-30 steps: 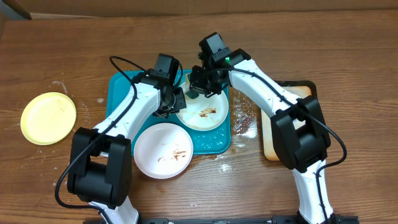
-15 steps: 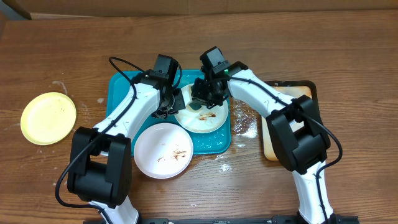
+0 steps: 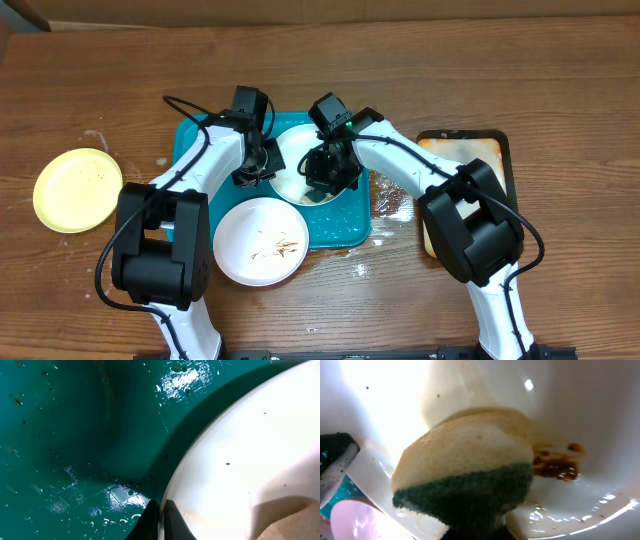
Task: Clean dirty plates on tray and stack at the side
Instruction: 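Scrub the white plate with the sponge while the left gripper holds it, then move the sponge back to the pan with the right gripper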
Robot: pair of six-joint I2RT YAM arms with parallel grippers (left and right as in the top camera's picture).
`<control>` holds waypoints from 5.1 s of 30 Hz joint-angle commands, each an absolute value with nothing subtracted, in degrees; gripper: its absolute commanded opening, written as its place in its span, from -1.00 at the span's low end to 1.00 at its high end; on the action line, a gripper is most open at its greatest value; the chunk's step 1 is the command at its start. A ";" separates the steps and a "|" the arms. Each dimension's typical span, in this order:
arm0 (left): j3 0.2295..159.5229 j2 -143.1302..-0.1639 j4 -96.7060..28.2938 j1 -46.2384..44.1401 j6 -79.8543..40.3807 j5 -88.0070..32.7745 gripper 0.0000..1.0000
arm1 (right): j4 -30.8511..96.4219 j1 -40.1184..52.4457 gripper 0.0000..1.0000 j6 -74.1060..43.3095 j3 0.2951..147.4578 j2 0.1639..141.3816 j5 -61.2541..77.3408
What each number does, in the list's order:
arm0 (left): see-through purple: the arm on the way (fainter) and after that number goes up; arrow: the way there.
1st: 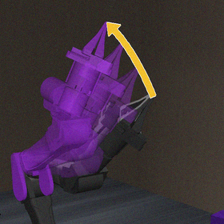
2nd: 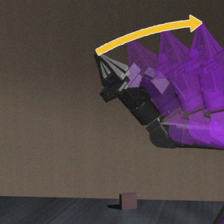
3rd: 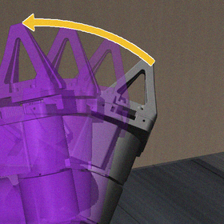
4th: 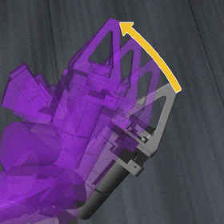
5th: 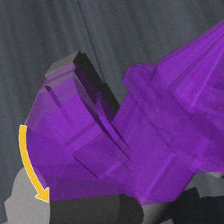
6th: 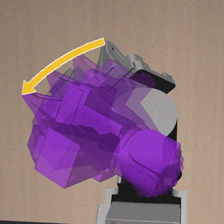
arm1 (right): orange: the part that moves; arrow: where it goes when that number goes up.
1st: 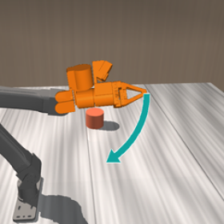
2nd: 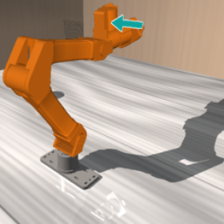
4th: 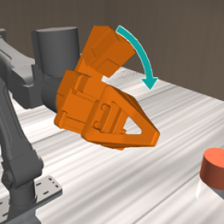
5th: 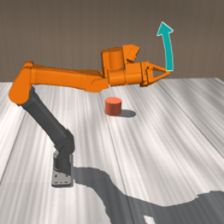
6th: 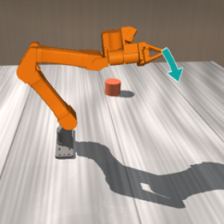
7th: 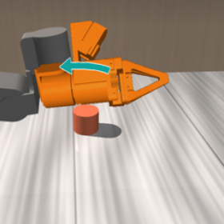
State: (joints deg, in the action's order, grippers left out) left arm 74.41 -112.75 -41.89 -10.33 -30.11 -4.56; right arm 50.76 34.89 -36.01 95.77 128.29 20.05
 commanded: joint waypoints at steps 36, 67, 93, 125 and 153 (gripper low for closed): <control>73.45 -116.73 -48.25 -11.03 -25.26 -2.35 -0.92 | 46.76 29.78 -0.92 -45.65 86.70 128.16 1.85; 73.45 -116.73 -49.45 -11.07 -24.16 -2.37 -0.92 | 42.68 36.27 -0.92 -43.48 100.36 134.02 18.50; 73.45 -116.73 -50.46 -10.87 -23.92 -0.03 -0.92 | 59.61 30.09 -0.92 -36.97 100.33 136.31 -7.88; 73.43 -116.73 -51.81 -9.50 -24.43 0.60 -0.92 | 88.29 30.55 -0.92 -32.71 131.17 136.29 -12.21; 104.81 -116.07 -68.31 -9.54 -21.21 9.02 -0.92 | 97.06 20.29 -0.92 -31.42 139.90 136.29 -11.49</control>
